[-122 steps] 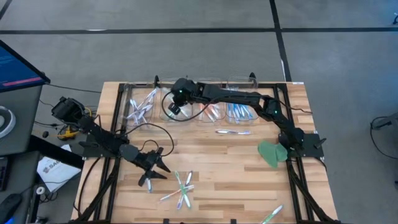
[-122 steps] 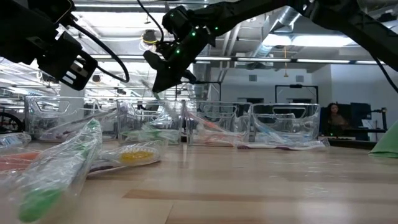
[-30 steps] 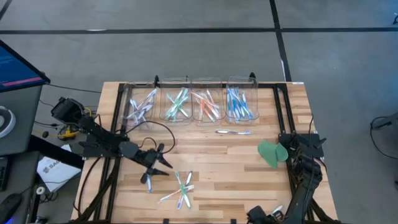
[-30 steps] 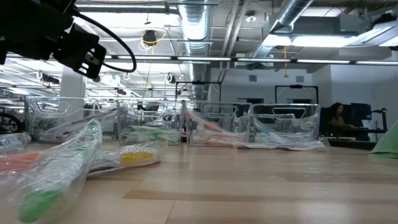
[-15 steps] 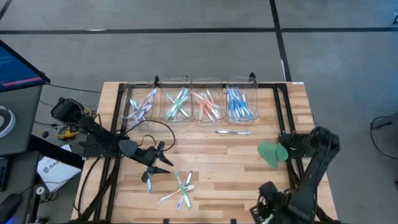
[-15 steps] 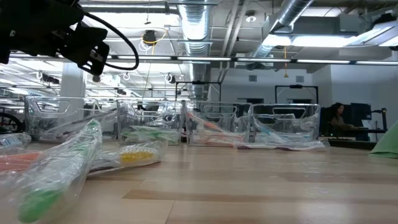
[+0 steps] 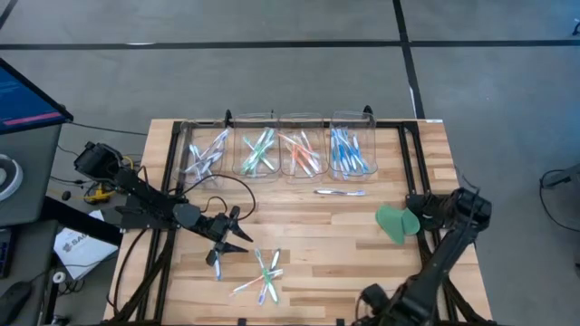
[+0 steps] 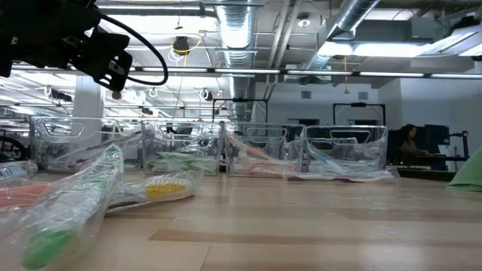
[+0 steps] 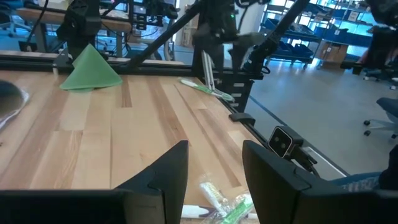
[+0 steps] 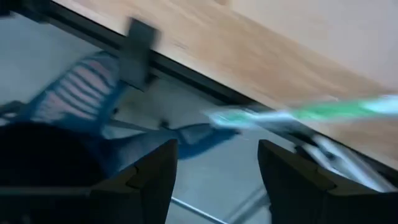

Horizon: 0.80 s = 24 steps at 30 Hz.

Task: Pick & Place Toothbrushes
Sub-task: Put the green toothbrush into the middle left transparent bin

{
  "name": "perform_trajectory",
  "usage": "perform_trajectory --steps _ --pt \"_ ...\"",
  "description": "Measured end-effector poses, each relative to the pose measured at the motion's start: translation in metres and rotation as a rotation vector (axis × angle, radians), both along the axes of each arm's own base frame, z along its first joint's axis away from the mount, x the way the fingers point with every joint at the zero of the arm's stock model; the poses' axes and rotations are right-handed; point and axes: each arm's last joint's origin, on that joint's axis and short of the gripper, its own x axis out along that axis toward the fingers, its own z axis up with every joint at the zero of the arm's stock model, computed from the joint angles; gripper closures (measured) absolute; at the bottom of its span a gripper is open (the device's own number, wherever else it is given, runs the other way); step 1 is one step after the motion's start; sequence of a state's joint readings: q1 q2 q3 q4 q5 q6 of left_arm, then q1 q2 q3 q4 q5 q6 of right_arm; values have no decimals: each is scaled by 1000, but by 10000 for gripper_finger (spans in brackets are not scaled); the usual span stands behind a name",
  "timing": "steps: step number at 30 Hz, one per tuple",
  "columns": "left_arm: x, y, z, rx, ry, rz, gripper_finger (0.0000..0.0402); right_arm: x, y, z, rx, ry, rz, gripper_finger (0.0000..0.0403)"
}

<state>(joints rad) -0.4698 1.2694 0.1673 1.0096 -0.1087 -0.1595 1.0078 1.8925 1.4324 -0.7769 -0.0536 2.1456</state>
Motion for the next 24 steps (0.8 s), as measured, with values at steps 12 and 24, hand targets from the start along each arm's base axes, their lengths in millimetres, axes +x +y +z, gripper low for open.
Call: perform_trajectory --steps 12,24 --pt "0 0 0 3 -1 0 257 -31 12 -24 -114 108 270 187" --pt "1 2 0 125 -45 47 257 -62 13 -25 -235 98 572 187"
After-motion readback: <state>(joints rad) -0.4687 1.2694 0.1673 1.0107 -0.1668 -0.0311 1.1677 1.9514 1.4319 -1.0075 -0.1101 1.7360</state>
